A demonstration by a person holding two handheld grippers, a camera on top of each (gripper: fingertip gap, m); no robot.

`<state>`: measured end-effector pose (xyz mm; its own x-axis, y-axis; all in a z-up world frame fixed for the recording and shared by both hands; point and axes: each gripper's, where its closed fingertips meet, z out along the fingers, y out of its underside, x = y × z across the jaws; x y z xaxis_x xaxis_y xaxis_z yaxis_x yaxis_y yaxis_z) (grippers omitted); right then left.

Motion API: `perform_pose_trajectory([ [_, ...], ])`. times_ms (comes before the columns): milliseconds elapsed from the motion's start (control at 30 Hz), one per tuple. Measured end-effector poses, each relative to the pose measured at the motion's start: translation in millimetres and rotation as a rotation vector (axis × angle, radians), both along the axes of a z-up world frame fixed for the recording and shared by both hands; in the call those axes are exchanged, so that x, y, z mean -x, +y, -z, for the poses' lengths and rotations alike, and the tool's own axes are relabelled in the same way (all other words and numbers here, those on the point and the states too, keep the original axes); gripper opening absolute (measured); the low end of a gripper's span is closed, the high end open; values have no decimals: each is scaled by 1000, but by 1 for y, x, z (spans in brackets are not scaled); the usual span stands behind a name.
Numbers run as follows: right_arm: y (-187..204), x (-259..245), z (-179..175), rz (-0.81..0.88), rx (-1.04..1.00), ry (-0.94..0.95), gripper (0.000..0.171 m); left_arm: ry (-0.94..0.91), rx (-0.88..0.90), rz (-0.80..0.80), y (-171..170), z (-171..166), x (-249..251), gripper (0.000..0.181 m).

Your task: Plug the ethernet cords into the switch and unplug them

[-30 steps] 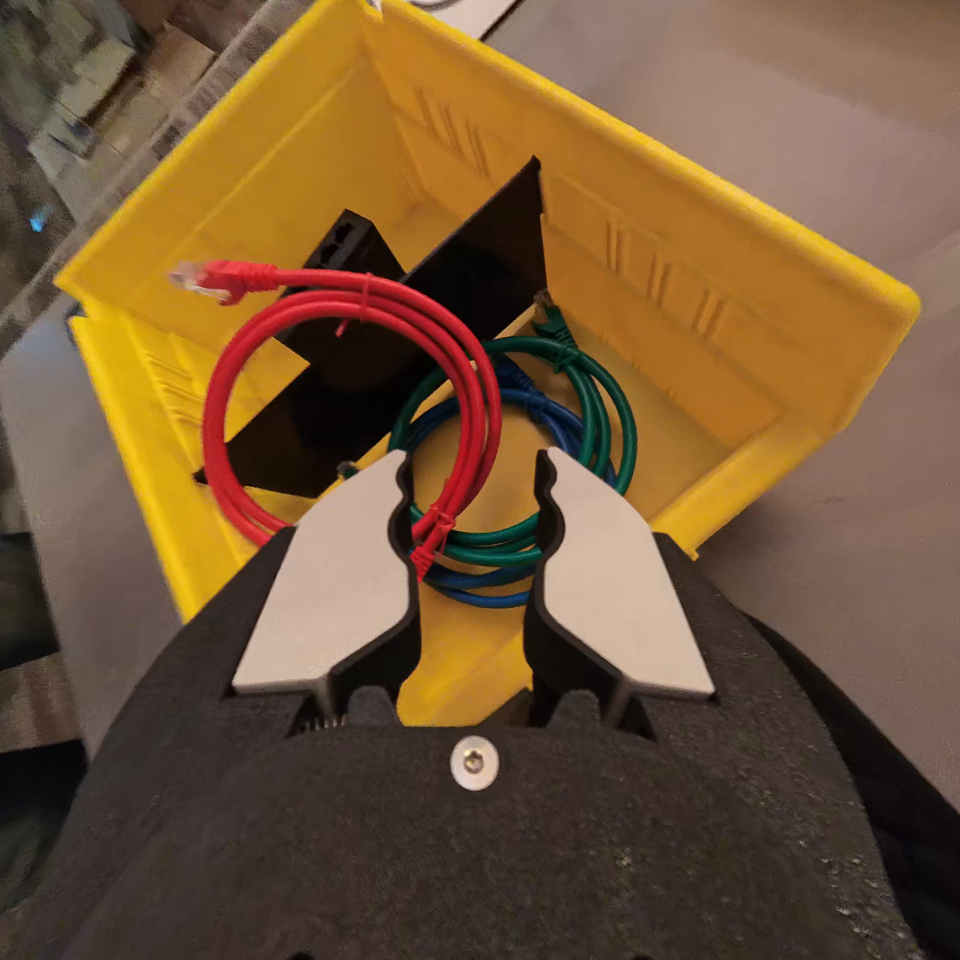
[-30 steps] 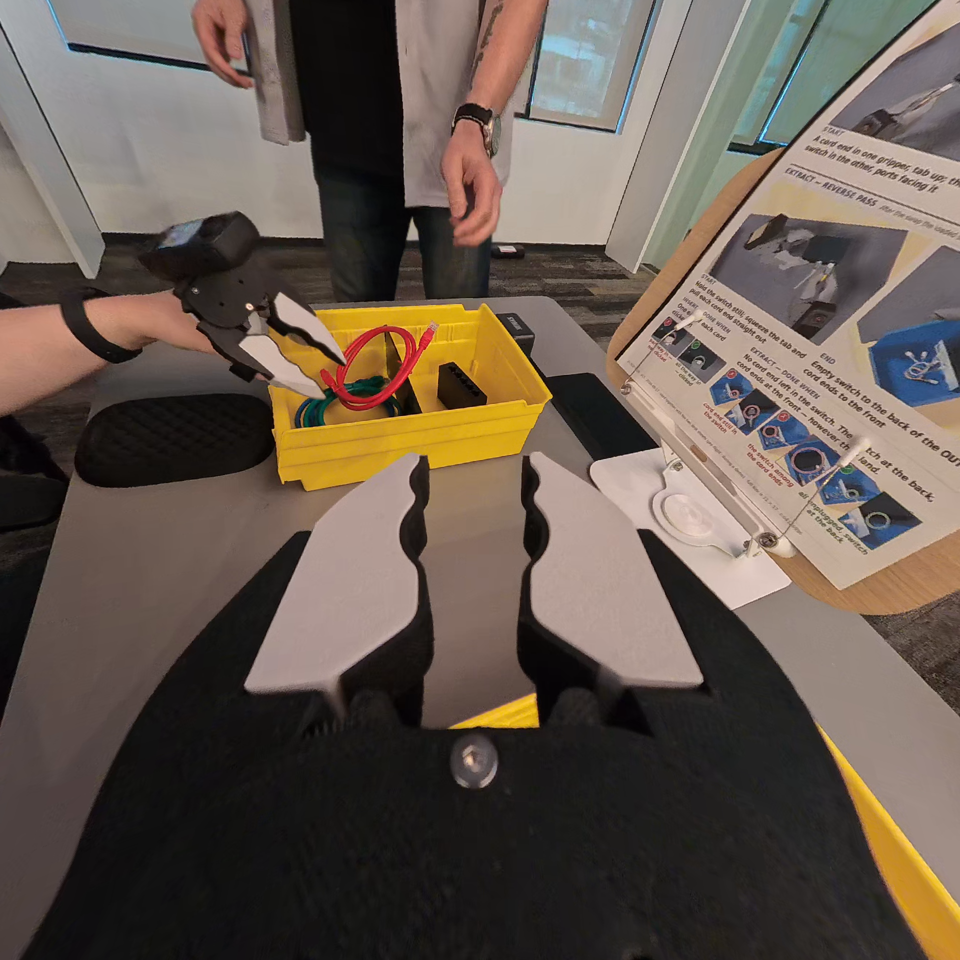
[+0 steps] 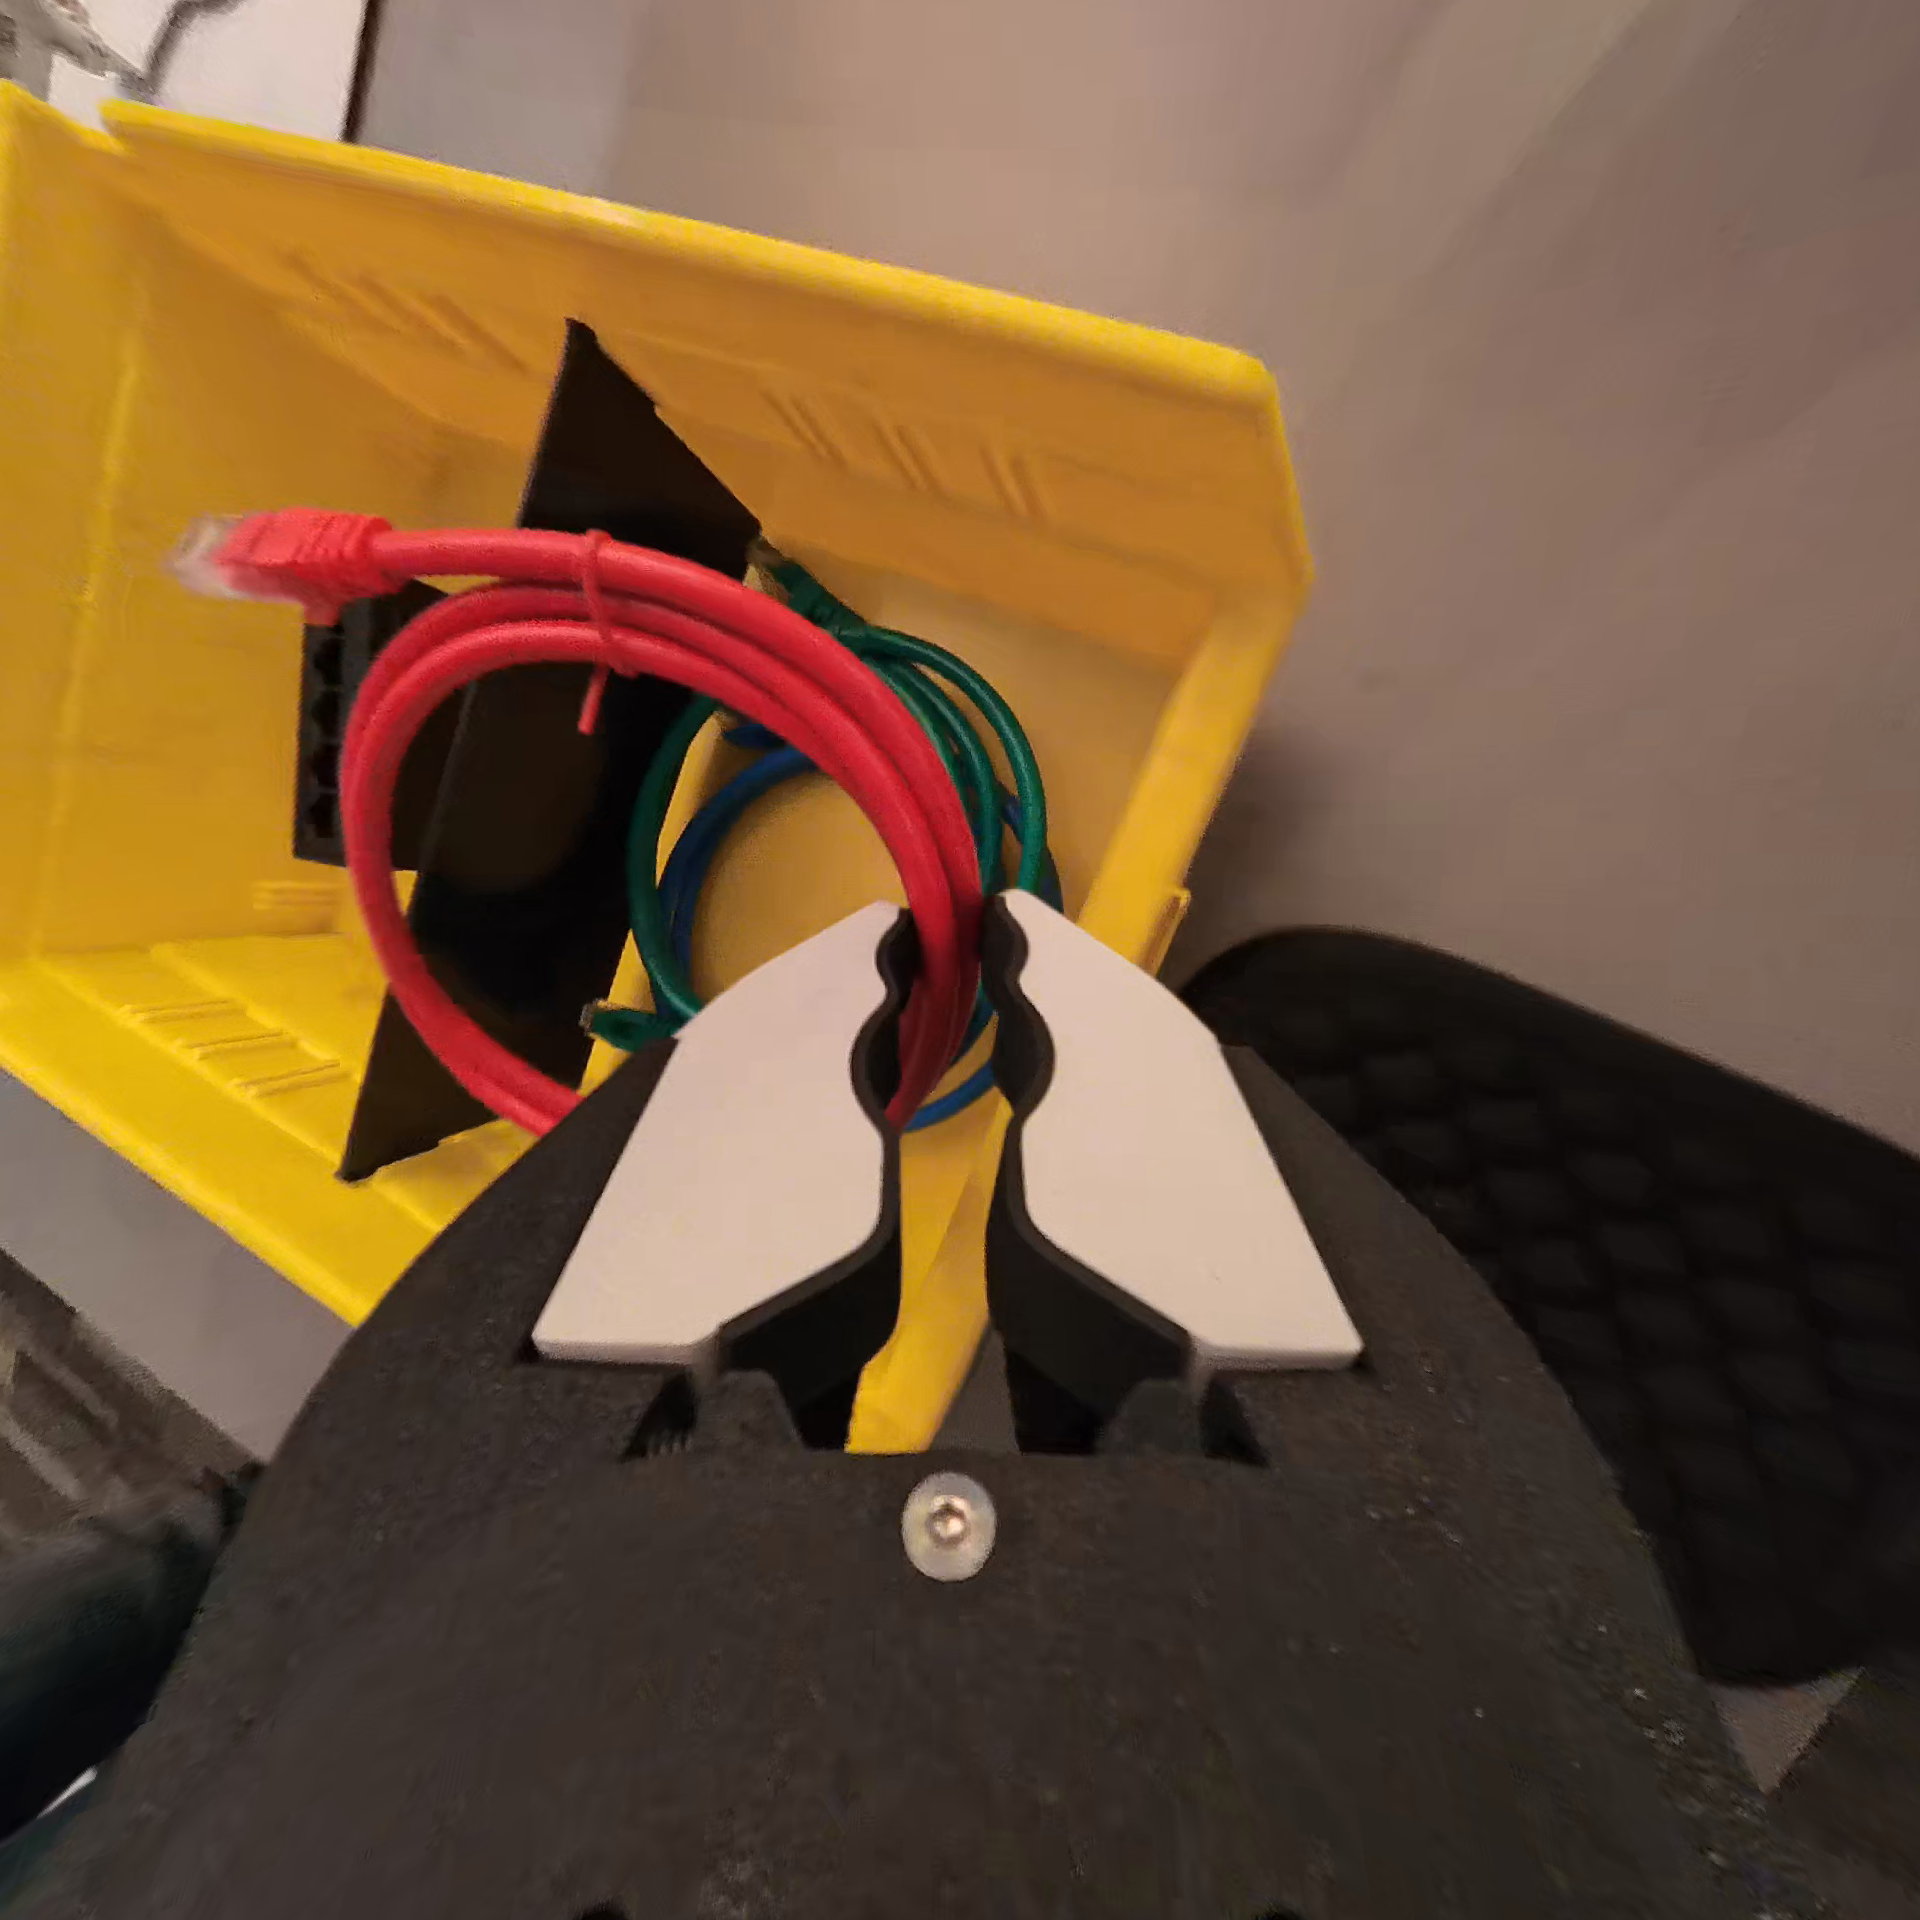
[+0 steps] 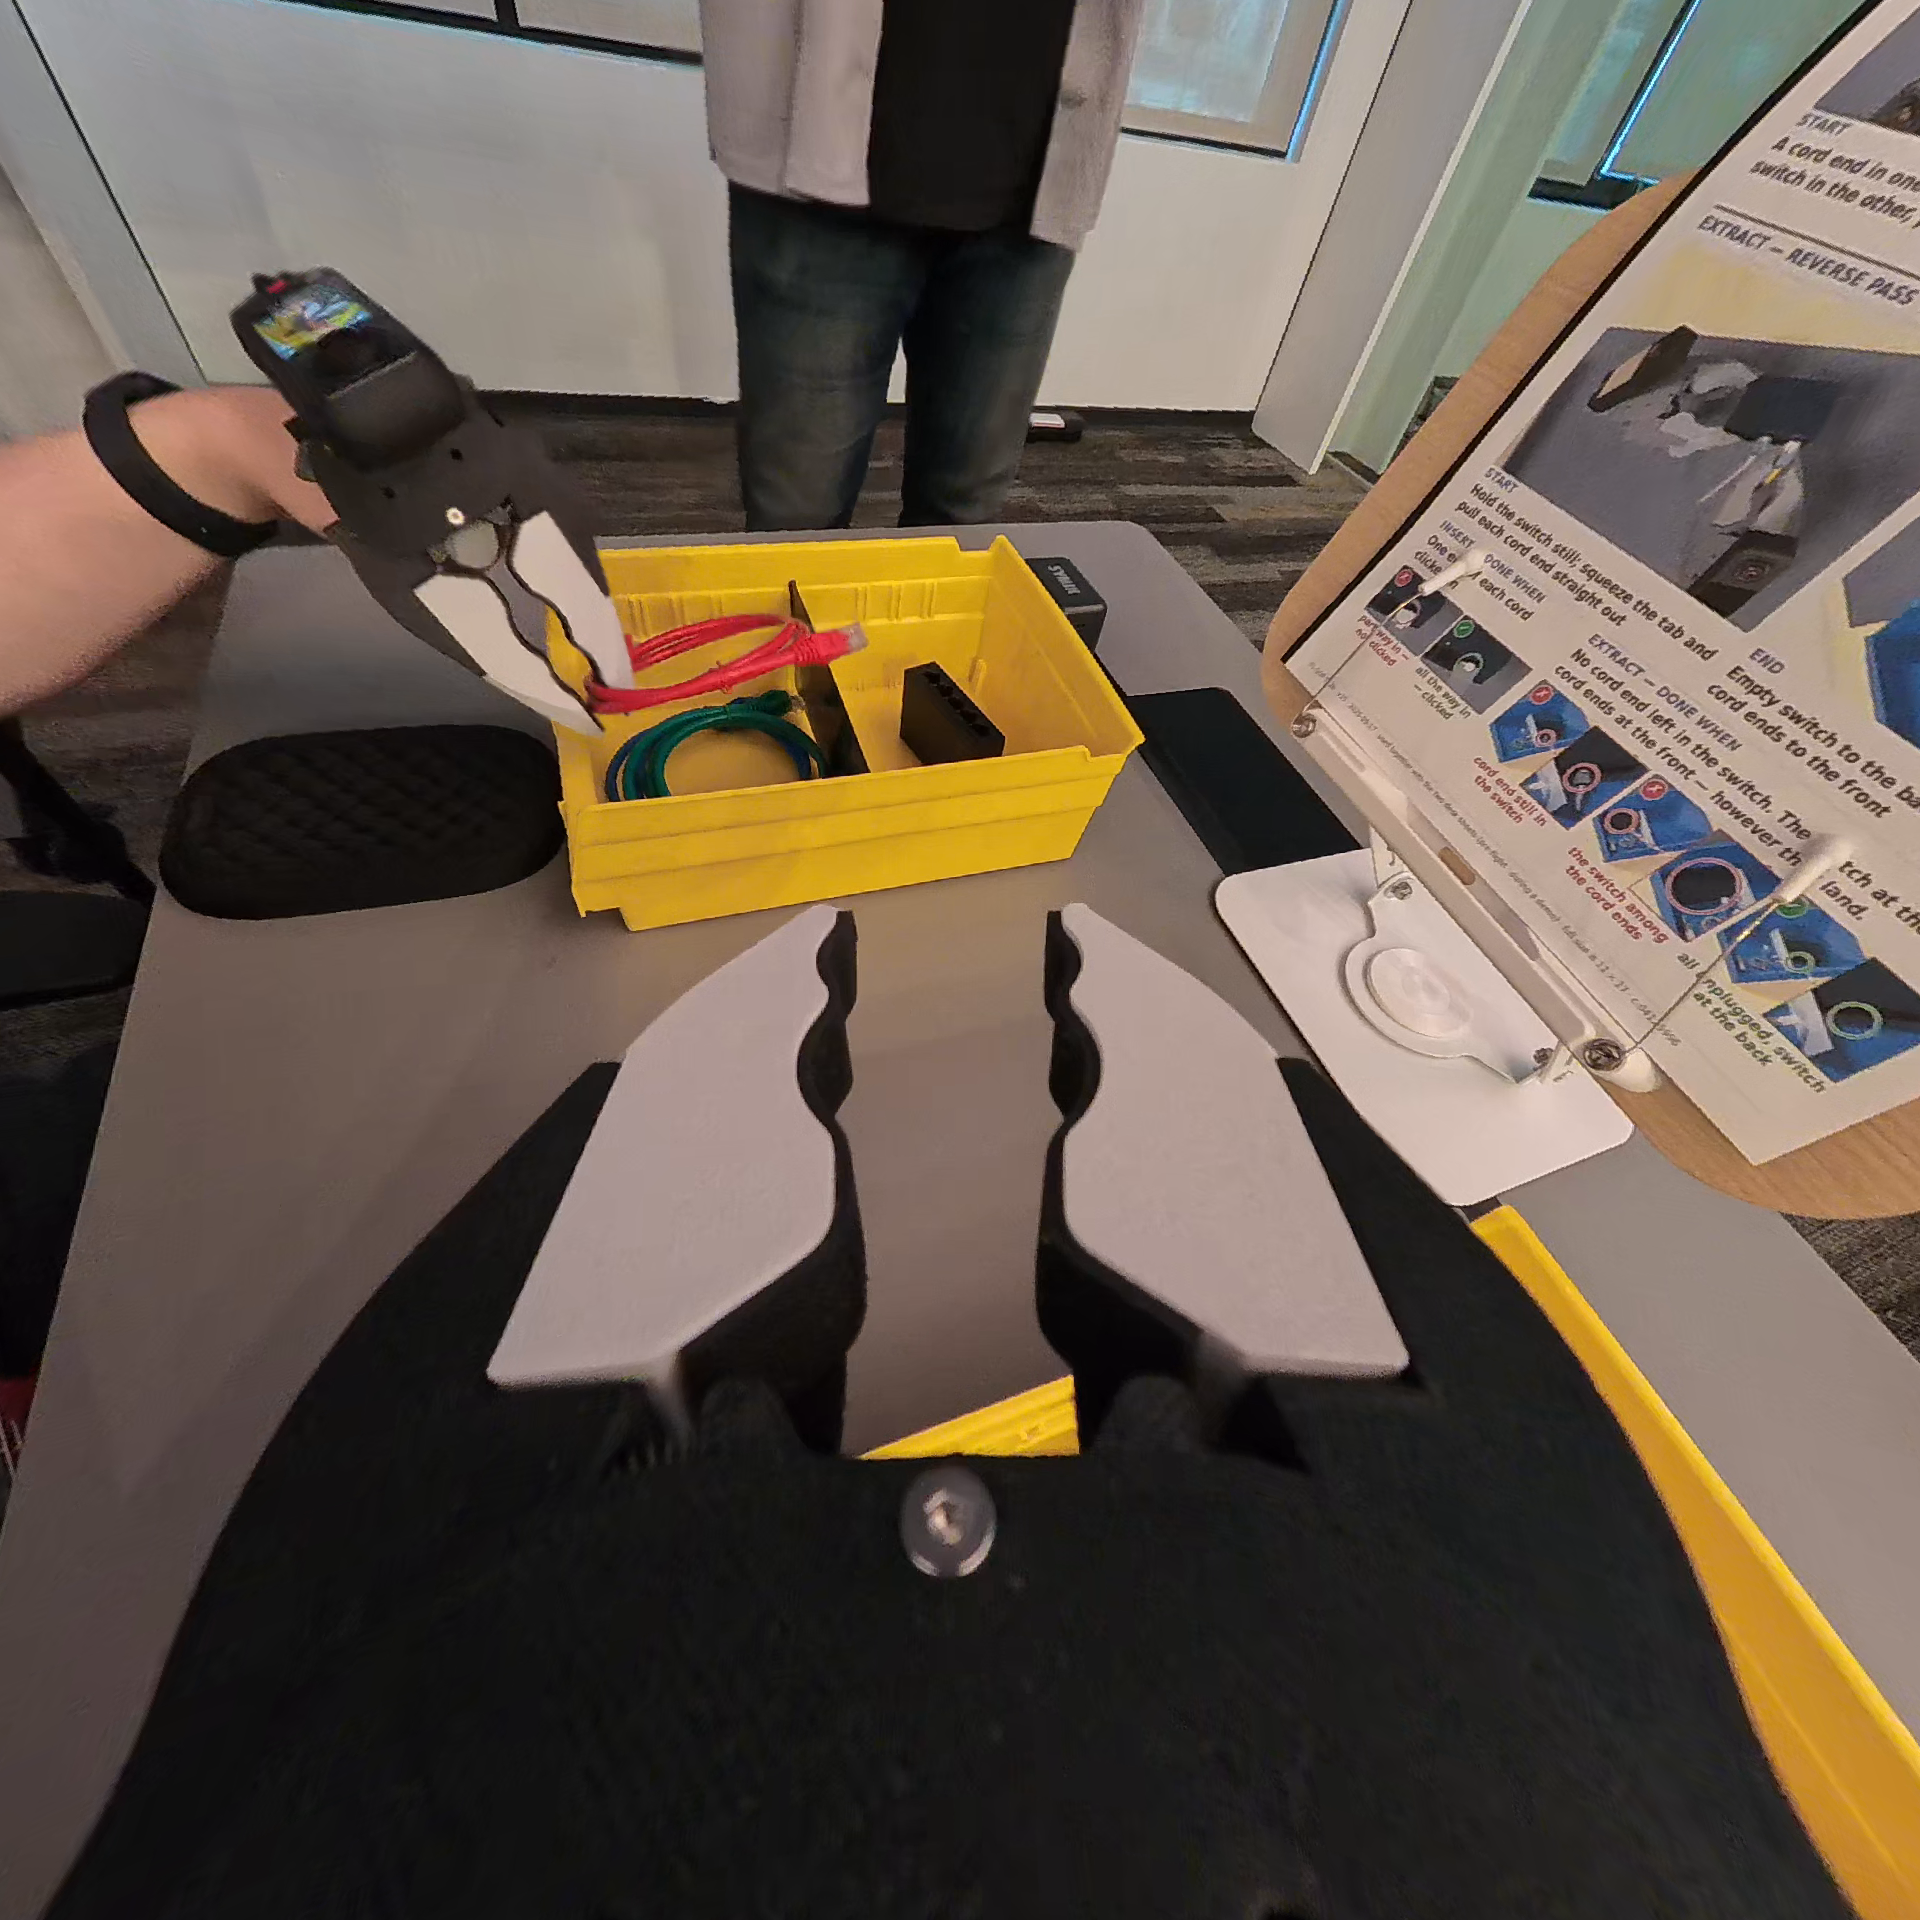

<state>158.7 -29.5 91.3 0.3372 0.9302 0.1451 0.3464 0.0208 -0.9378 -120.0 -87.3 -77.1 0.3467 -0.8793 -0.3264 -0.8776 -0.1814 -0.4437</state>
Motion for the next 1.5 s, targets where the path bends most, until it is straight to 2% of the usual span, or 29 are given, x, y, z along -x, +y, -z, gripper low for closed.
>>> perform_pose_trajectory([
  [167,1,0,3,-2,3,-12,36,18,140,91,-11,15,2,13],
  [267,1,-1,4,-1,3,-22,36,65,183,129,-8,29,2,13],
  [367,2,-4,5,2,4,-26,36,28,234,133,-3,31,-1,14],
  [567,7,-24,0,50,-17,-53,37,-39,218,73,8,28,-2,34],
  [633,18,-54,0,159,-40,-100,40,-77,185,51,9,18,0,37],
  [733,45,-131,18,439,12,-212,52,-186,114,5,13,-9,4,43],
  [867,66,-235,66,809,277,-305,52,-424,-5,-100,27,-71,15,48],
  [967,60,-263,107,885,538,-336,52,-550,-76,-288,48,-106,44,47],
  [1067,54,-269,142,899,721,-398,47,-394,-74,-539,64,-89,87,49],
  [1167,53,-272,167,927,847,-451,42,-396,53,-646,65,-62,88,44],
  [1233,52,-266,179,906,916,-457,37,-319,31,-737,72,-50,104,44],
  [1300,55,-263,187,917,940,-484,32,-231,10,-796,78,-41,117,45],
  [1400,60,-269,193,994,946,-517,21,-177,129,-848,79,-22,121,45],
  [1500,63,-275,199,1021,962,-521,19,-109,232,-891,79,-5,126,43],
])
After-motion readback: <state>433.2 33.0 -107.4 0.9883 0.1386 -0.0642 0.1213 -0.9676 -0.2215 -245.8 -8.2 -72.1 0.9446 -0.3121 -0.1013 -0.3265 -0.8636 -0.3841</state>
